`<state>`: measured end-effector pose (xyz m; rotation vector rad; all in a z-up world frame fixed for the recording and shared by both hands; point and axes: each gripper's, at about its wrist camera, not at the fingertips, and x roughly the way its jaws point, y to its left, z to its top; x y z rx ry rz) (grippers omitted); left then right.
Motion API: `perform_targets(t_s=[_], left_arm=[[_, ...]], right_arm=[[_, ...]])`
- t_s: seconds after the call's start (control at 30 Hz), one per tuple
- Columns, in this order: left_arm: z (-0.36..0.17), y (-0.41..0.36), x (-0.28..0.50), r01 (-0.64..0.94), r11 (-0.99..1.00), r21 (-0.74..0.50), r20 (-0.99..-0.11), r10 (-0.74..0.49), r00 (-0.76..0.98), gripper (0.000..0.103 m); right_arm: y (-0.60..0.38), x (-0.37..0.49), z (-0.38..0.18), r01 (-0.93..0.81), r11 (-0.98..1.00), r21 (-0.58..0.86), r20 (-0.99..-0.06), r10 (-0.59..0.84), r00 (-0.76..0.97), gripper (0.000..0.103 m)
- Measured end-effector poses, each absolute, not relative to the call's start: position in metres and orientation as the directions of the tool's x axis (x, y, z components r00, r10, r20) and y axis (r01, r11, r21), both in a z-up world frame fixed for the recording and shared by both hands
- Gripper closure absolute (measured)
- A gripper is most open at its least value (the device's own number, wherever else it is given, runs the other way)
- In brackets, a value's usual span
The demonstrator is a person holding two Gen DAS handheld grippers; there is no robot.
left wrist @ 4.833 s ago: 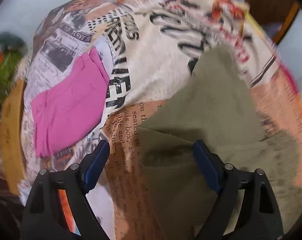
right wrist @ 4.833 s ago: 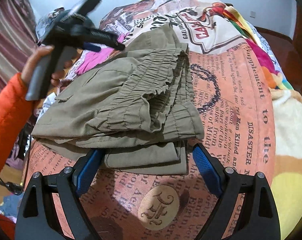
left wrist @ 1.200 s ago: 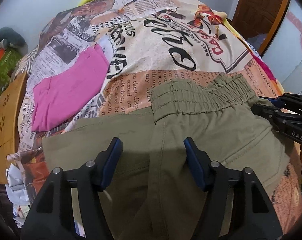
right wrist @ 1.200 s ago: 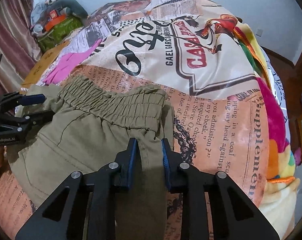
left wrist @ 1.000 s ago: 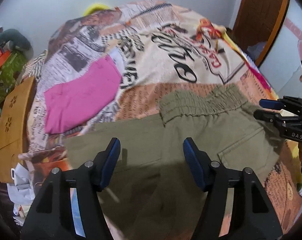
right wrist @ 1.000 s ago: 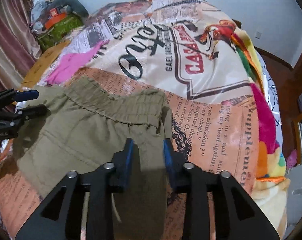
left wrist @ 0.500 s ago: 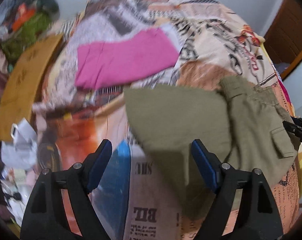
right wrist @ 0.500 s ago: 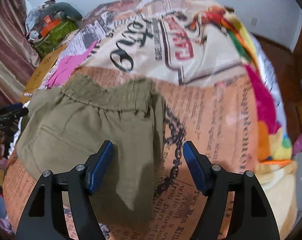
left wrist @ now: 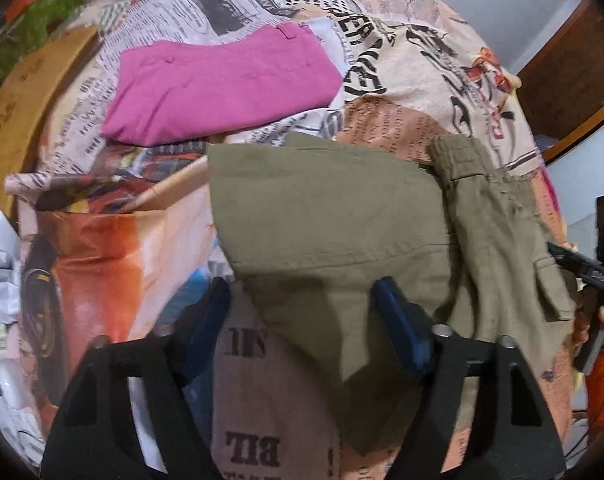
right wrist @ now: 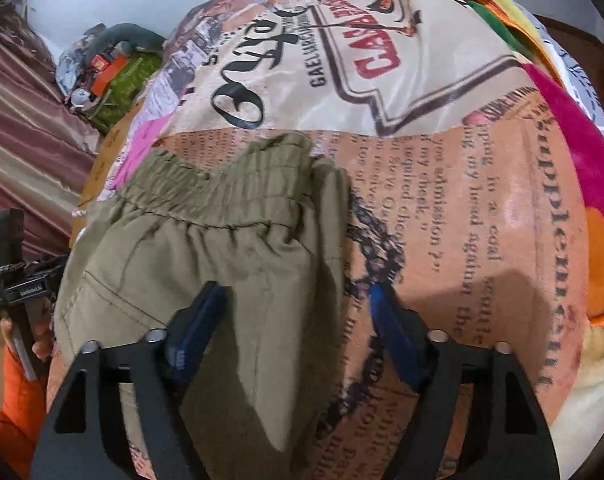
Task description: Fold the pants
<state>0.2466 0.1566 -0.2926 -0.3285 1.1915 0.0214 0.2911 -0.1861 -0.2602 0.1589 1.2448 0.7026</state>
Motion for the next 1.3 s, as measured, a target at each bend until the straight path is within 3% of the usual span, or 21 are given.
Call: perform_targets(t_s=[0.03,0.13,0.2,0.37,1.0,1.3], left_arm=[[-0.292,0.157,0.246,-0.184,0.946,-0.266,-0.908,-0.182,0.378,0.05],[-0.289,0.152,0.249,-0.186,0.952,-0.243,-0.909,-0.157,0.386,0.063],[-0.288,0.15,0.251,-0.191,0.953,-0.237,-0.911,-0.149,0.385,0.078],[-0.28,0.144,0.252,-0.184,0.96,-0.209,-0.907,-0.12,0.403,0.092],[-0.165,0.126,0.232,-0.093,0.996,-0.011,-0.778,0.05,0.627,0.097],[-0.129,0.171,0.243,-0.153,0.988,-0.01,-0.716,0.1,0.69,0.096]], right_arm=[[-0.185,0.29,-0.26,-0.397,0.78,0.483,-0.808,0.572,0.141,0.054],[-0.178,0.29,-0.257,-0.401,0.794,0.456,-0.819,0.551,0.16,0.063],[-0.177,0.288,-0.255,-0.395,0.801,0.45,-0.818,0.547,0.177,0.068],[-0.177,0.281,-0.239,-0.434,0.808,0.398,-0.811,0.531,0.245,0.092],[-0.136,0.245,-0.146,-0.592,0.771,0.235,-0.705,0.555,0.442,0.096],[-0.099,0.263,-0.102,-0.622,0.758,0.198,-0.635,0.582,0.507,0.097]])
